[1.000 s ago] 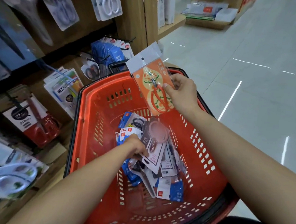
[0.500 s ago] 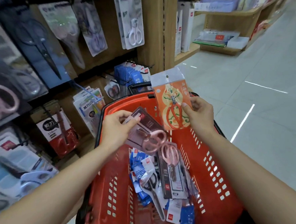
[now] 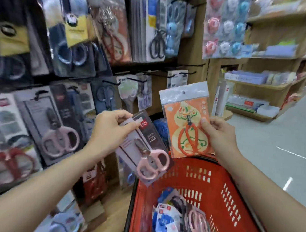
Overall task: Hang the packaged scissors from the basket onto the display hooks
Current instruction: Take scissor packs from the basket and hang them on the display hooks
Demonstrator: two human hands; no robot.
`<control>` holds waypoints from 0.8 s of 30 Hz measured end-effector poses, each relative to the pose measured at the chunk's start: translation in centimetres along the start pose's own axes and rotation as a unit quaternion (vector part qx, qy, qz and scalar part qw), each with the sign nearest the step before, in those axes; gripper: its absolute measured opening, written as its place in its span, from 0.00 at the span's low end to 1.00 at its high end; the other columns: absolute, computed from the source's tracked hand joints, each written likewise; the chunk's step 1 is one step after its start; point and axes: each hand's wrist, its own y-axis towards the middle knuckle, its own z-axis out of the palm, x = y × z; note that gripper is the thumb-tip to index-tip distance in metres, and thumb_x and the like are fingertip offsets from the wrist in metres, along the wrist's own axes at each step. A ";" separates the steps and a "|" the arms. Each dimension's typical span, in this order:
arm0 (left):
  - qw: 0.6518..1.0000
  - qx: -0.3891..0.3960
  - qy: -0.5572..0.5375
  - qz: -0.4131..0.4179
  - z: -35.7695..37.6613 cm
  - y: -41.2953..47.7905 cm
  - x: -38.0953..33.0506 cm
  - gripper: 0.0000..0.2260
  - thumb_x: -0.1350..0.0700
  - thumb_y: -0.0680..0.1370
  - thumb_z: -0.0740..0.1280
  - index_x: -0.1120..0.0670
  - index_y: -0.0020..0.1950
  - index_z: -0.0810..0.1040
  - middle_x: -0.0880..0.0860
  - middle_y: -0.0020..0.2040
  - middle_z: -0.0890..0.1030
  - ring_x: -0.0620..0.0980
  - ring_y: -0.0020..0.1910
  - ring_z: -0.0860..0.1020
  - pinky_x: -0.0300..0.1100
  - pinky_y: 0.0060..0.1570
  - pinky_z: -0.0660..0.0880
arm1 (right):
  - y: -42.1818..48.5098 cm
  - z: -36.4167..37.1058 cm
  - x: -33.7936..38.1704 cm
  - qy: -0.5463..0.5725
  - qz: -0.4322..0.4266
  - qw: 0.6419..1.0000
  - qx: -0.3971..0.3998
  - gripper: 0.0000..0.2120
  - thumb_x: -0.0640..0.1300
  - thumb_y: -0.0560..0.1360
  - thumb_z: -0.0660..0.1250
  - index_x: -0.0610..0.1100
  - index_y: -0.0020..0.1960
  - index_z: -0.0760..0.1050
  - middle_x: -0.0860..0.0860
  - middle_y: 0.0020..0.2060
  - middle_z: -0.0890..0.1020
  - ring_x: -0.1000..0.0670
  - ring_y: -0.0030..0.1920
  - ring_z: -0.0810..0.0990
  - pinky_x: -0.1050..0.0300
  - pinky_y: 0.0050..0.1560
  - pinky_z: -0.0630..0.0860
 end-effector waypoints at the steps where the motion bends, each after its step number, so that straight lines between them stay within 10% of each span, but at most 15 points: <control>1: 1.000 -0.015 0.013 0.014 -1.0 0.7 -0.6 0.06 0.52 0.76 0.77 0.48 0.40 0.84 0.44 0.38 0.85 0.39 0.37 0.82 0.40 0.38 0.75 | 0.9 0.8 1.3 -0.007 -0.017 1.000 -0.002 0.08 0.45 0.80 0.72 0.42 0.45 0.82 0.42 0.42 0.88 0.42 0.45 0.87 0.44 0.49 0.84; 9: 0.918 -0.173 0.299 0.195 -8.7 5.0 -5.0 0.10 0.45 0.77 0.74 0.51 0.45 0.83 0.46 0.52 0.84 0.52 0.55 0.77 0.49 0.51 0.68 | 5.7 6.8 10.1 0.031 -0.075 0.996 0.048 0.05 0.41 0.82 0.69 0.44 0.47 0.78 0.51 0.37 0.87 0.50 0.39 0.87 0.51 0.39 0.86; 13: 0.925 -0.172 0.314 0.125 -11.3 6.0 -3.8 0.11 0.45 0.77 0.73 0.52 0.47 0.84 0.49 0.61 0.84 0.55 0.60 0.78 0.54 0.57 0.70 | 7.4 9.8 13.8 0.049 -0.086 0.993 0.059 0.05 0.38 0.82 0.67 0.43 0.48 0.79 0.50 0.38 0.87 0.50 0.39 0.87 0.53 0.39 0.85; 24: 0.921 -0.171 0.349 0.029 -11.7 5.5 -2.9 0.14 0.36 0.80 0.66 0.45 0.44 0.76 0.46 0.35 0.82 0.55 0.38 0.81 0.43 0.32 0.65 | 9.7 14.3 19.5 0.040 -0.093 0.994 0.045 0.05 0.41 0.81 0.66 0.43 0.49 0.80 0.42 0.48 0.87 0.44 0.48 0.88 0.48 0.49 0.86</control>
